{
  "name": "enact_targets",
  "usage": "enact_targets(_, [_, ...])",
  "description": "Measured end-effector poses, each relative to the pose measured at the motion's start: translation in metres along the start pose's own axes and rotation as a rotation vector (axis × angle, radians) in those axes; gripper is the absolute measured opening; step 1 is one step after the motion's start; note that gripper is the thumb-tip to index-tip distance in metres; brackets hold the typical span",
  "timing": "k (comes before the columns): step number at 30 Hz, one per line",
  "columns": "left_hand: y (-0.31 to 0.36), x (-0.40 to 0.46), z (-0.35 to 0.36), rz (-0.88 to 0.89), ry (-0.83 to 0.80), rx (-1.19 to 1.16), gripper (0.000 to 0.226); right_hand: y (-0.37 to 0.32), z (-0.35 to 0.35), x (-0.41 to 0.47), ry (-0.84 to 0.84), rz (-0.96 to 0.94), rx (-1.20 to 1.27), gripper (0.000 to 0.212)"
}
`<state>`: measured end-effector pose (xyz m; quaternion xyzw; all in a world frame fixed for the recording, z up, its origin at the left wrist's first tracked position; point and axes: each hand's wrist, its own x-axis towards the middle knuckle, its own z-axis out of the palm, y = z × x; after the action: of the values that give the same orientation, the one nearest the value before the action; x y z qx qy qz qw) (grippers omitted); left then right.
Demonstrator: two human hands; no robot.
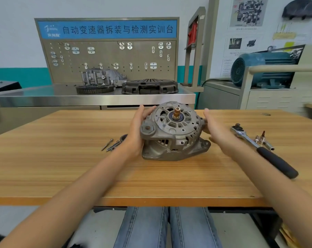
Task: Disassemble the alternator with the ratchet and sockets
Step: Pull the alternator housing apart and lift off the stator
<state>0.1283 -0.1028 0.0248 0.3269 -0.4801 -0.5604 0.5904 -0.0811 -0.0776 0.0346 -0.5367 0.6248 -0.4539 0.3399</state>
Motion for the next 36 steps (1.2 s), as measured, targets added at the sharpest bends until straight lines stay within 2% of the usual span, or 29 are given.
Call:
enact_targets(2, [-0.012, -0.004, 0.006, 0.078, 0.02, -0.098, 0.043, 0.013, 0.016, -0.003, 0.097, -0.101, 0.115, 0.059])
enact_targets(5, [-0.014, -0.004, 0.015, 0.179, 0.087, -0.111, 0.038, 0.021, 0.034, -0.002, 0.206, -0.273, 0.069, 0.055])
enact_targets(10, [-0.014, 0.005, 0.029, 0.306, 0.254, 0.021, 0.031, 0.018, 0.047, 0.004, 0.447, -0.213, 0.143, 0.046])
enact_targets(15, [-0.013, 0.008, 0.039, 0.33, 0.278, 0.066, 0.03, 0.012, 0.049, 0.002, 0.49, -0.174, 0.219, 0.039])
enact_targets(18, [0.024, 0.016, 0.051, 0.376, 0.286, -0.074, 0.026, -0.03, 0.042, 0.001, 0.47, -0.313, 0.418, 0.038])
enact_targets(20, [0.065, 0.03, 0.06, 0.384, 0.297, -0.141, 0.032, -0.074, 0.028, 0.008, 0.448, -0.356, 0.448, 0.036])
enact_targets(23, [0.102, 0.036, 0.066, 0.329, 0.307, -0.108, 0.047, -0.112, 0.019, 0.013, 0.348, -0.306, 0.449, 0.031])
enact_targets(30, [0.079, 0.029, 0.054, 0.147, 0.006, -0.191, 0.039, -0.102, 0.01, 0.024, 0.134, -0.073, 0.71, 0.041])
enact_targets(33, [0.079, 0.039, 0.041, -0.08, -0.102, -0.258, 0.029, -0.102, 0.006, 0.031, 0.08, -0.007, 0.821, 0.037])
enact_targets(36, [0.079, 0.046, 0.029, -0.284, -0.154, -0.152, 0.027, -0.109, 0.0, 0.034, 0.005, -0.001, 0.849, 0.035])
